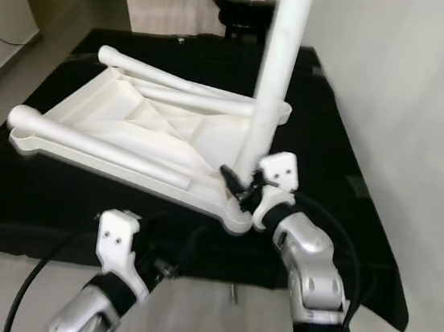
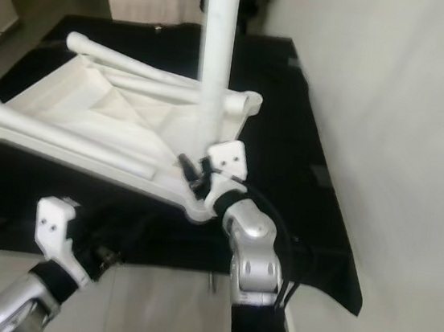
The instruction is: Building children table
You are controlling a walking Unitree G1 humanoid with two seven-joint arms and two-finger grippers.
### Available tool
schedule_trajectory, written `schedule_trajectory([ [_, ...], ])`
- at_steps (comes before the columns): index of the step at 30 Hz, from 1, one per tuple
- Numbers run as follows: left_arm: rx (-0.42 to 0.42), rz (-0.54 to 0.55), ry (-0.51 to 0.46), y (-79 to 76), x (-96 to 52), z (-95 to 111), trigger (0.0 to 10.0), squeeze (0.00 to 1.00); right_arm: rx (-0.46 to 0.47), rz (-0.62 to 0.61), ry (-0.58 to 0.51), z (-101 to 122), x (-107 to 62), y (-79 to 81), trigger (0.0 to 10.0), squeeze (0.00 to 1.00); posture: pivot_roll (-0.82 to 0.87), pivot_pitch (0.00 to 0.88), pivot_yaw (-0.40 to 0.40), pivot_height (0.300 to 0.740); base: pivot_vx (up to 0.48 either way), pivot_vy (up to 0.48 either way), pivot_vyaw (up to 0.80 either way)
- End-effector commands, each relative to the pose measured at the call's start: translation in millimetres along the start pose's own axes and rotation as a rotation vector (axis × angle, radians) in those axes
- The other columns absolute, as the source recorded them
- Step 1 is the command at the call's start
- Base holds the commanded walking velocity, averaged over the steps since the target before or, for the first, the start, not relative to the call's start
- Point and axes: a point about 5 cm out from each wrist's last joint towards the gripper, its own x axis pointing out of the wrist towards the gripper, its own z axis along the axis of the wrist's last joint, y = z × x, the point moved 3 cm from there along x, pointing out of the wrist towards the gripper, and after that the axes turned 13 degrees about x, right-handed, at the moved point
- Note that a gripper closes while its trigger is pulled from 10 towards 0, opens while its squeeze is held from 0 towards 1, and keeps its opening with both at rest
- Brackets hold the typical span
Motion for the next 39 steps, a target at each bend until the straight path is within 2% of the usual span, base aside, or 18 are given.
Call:
schedule_trajectory([
  [1, -0.013, -0.014, 0.022, -1.7, -0.7, -7, 10.0, 0.0, 0.089, -0.06, 0.113, -32, -0.5, -13.8, 0.0, 0.0, 0.01, 0.089, -0.006, 0.74, 0.0, 0.0, 0.0],
  [3, -0.01, -0.015, 0.021, -2.1, -0.3, -7, 10.0, 0.0, 0.092, -0.06, 0.114, -32, 1.1, -14.2, 0.0, 0.0, 0.01, 0.089, -0.006, 0.74, 0.0, 0.0, 0.0],
  [4, -0.008, 0.001, 0.015, -1.1, -0.1, -7, 10.0, 0.0, 0.093, -0.062, 0.119, -33, 2.3, -12.8, 2.5, 0.0, 0.01, 0.074, -0.015, 0.74, 0.0, 0.0, 0.0],
  [5, -0.007, 0.013, 0.011, -0.3, 0.0, -7, 10.0, 0.0, 0.093, -0.064, 0.124, -33, 2.7, -11.4, 2.5, 0.0, 0.01, 0.074, -0.015, 0.74, 0.0, 0.0, 0.0],
  [6, -0.008, 0.026, 0.008, 0.3, 0.4, -8, 10.0, 0.0, 0.09, -0.037, 0.132, -34, 2.5, -7.0, 10.0, 0.0, 0.01, 0.064, -0.021, 0.74, 0.0, 0.0, 0.0],
  [8, -0.008, 0.033, 0.006, 0.6, 0.7, -8, 10.0, 0.0, 0.089, -0.018, 0.137, -34, 2.3, -3.9, 10.0, 0.0, 0.01, 0.064, -0.021, 0.74, 0.0, 0.0, 0.0],
  [9, -0.009, 0.033, 0.006, 0.5, 1.6, -8, 10.0, 0.0, 0.11, 0.038, 0.102, -27, -2.1, 9.1, 10.0, 1.0, 0.01, 0.058, -0.024, 0.74, 0.0, 0.0, 0.0],
  [12, -0.008, 0.035, 0.007, 1.0, 1.9, -9, 10.0, 0.0, 0.089, 0.069, 0.061, -21, -6.1, 13.5, 10.0, 1.0, 0.0, 0.054, -0.023, 0.74, 0.0, 0.0, 0.0],
  [19, -0.003, 0.098, 0.005, 12.8, 2.0, -10, 10.0, 0.0, 0.064, 0.061, -0.017, -15, -28.5, -1.7, 10.0, 1.0, -0.03, 0.024, 0.0, 0.74, 0.0, 0.0, 0.0],
  [24, 0.06, 0.17, 0.019, 20.7, -2.8, -12, 10.0, 0.0, 0.048, 0.059, -0.021, -22, -52.9, -9.6, 10.0, 1.0, -0.05, 0.014, 0.003, 0.74, 0.0, 0.0, 0.0],
  [25, 0.09, 0.246, 0.043, 28.4, -8.1, -15, 10.0, 0.0, 0.049, -0.026, -0.021, -28, -69.8, -23.3, 10.0, 1.0, -0.06, 0.013, 0.003, 0.74, 0.0, 0.0, 0.0],
  [26, 0.09, 0.246, 0.043, 28.4, -8.1, -15, 10.0, 0.0, 0.049, -0.026, -0.021, -28, -69.8, -23.3, 10.0, 1.0, -0.06, 0.013, 0.003, 0.74, 0.0, 0.0, 0.0],
  [29, 0.13, 0.33, 0.076, 38.3, -15.7, -18, 10.0, 0.0, 0.061, -0.161, -0.025, -33, -85.4, -42.5, 10.0, 1.0, -0.07, 0.014, 0.004, 0.74, 0.0, 0.0, 0.0],
  [31, 0.219, 0.458, 0.146, 59.8, -29.1, -26, 10.0, 0.0, 0.062, -0.367, -0.029, -41, -98.2, -67.0, 10.0, 1.0, -0.08, 0.018, 0.013, 0.74, 0.0, 0.0, 0.0],
  [33, 0.232, 0.478, 0.158, 63.3, -31.4, -28, 10.0, 0.0, 0.061, -0.395, -0.029, -43, -99.8, -70.1, 10.0, 1.0, -0.08, 0.018, 0.013, 0.74, 0.0, 0.0, 0.0],
  [34, 0.231, 0.523, 0.187, 70.1, -36.4, -34, 10.0, 0.0, 0.03, -0.441, -0.012, -47, -98.9, -77.0, 10.0, 0.0, -0.08, 0.022, 0.014, 0.74, 0.0, 0.0, 0.0],
  [36, 0.239, 0.579, 0.231, 76.9, -43.8, -42, 10.0, 0.0, 0.025, -0.489, 0.015, -55, -94.6, -85.2, 10.0, 0.0, -0.07, 0.018, 0.017, 0.74, 0.0, 0.0, 0.0],
  [39, 0.254, 0.583, 0.237, 75.6, -45.5, -43, 10.0, 0.0, 0.002, -0.473, 0.025, -56, -89.4, -83.4, 10.0, 0.0, -0.06, 0.017, 0.014, 0.74, 0.0, 0.0, 0.0],
])
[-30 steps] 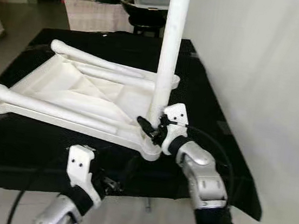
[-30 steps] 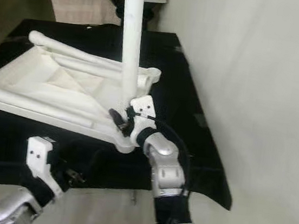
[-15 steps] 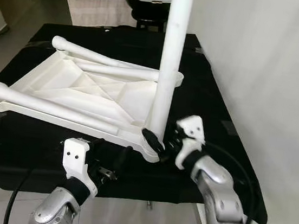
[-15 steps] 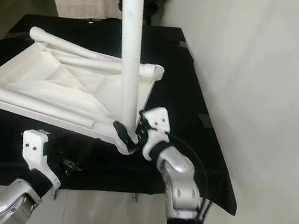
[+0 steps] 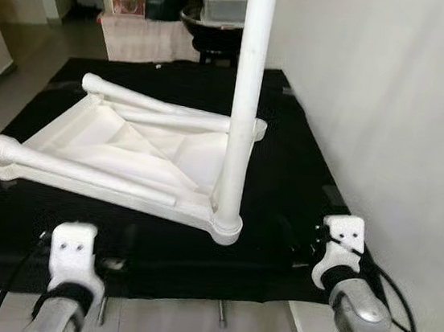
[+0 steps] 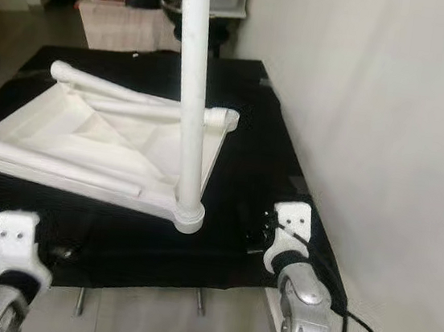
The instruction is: Building children table
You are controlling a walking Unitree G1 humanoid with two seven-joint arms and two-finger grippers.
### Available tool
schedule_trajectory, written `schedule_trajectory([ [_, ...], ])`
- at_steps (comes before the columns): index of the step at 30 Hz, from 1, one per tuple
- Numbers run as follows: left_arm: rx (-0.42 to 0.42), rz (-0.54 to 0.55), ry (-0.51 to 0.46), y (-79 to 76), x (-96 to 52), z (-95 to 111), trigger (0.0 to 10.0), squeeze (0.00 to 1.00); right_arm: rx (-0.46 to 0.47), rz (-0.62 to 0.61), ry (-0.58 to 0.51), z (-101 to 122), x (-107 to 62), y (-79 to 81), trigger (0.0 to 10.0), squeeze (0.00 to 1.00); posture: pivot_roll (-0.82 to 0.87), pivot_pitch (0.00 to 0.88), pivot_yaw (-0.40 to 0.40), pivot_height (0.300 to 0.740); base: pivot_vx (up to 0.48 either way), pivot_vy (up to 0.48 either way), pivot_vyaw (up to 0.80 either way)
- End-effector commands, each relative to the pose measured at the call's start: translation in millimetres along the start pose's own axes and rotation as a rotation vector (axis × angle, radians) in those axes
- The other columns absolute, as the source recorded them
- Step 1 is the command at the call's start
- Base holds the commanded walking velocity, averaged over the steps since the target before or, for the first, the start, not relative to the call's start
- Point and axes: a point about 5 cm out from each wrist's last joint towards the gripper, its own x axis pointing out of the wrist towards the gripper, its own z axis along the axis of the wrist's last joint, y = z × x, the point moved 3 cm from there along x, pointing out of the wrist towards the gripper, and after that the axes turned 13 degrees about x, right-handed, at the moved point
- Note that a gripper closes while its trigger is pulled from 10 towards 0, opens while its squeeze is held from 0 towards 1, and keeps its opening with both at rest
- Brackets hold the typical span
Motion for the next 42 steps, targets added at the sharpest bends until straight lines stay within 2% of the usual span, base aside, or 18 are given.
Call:
schedule_trajectory([
  [1, 0.034, 0.021, -0.006, 0.2, -2.6, 0, 10.0, 0.0, -0.06, 0.044, -0.021, 5, 6.3, 13.3, 10.0, 0.0, -0.05, 0.018, 0.01, 0.74, 0.0, 0.0, 0.0],
  [3, 0.061, 0.042, -0.01, 0.7, -4.9, 1, 10.0, 0.0, -0.089, 0.043, -0.033, 8, 9.1, 17.1, 10.0, 0.0, -0.05, 0.012, 0.008, 0.74, 0.0, 0.0, 0.0],
  [7, 0.104, 0.069, -0.029, -0.1, -3.5, 5, 10.0, 0.0, -0.086, 0.043, -0.067, 15, 15.8, 23.9, 10.0, 0.0, -0.04, 0.016, 0.01, 0.74, 0.0, 0.0, 0.0],
  [11, 0.121, 0.077, -0.046, 0.6, -0.5, 8, 10.0, 0.0, -0.074, 0.039, -0.064, 12, 17.0, 25.3, 10.0, 0.0, -0.04, 0.019, 0.011, 0.74, 0.0, 0.0, 0.0],
  [20, 0.105, 0.081, -0.055, 3.7, 0.8, 7, 10.0, 0.0, -0.07, 0.034, -0.064, 9, 17.7, 26.7, 10.0, 0.0, -0.03, 0.033, 0.023, 0.74, 0.0, 0.0, 0.0],
  [24, 0.094, 0.07, -0.048, 2.2, -4.5, 7, 10.0, 0.0, -0.079, 0.021, -0.068, 9, 14.9, 24.7, 10.0, 0.0, -0.04, 0.033, 0.023, 0.74, 0.0, 0.0, 0.0],
  [27, 0.073, 0.041, -0.05, -2.1, -11.0, 9, 10.0, 0.0, -0.087, 0.009, -0.064, 8, 10.7, 21.7, 10.0, 0.0, -0.04, 0.041, 0.021, 0.74, 0.0, 0.0, 0.0],
  [30, 0.055, -0.04, -0.079, -13.3, -16.5, 14, 10.0, 0.0, -0.089, 0.007, -0.055, 5, 4.3, 19.4, 10.0, 0.0, -0.04, 0.05, 0.016, 0.74, 0.0, 0.0, 0.0],
  [36, 0.046, -0.057, -0.099, -15.0, -9.6, 15, 10.0, 0.0, -0.081, 0.013, -0.053, 5, 4.0, 21.7, 10.0, 0.0, -0.06, 0.058, 0.027, 0.74, 0.0, 0.0, 0.0],
  [42, 0.039, -0.046, -0.1, -11.8, -10.4, 15, 10.0, 0.0, -0.077, 0.017, -0.049, 5, 3.7, 22.6, 10.0, 0.0, -0.07, 0.062, 0.025, 0.74, 0.0, 0.0, 0.0],
])
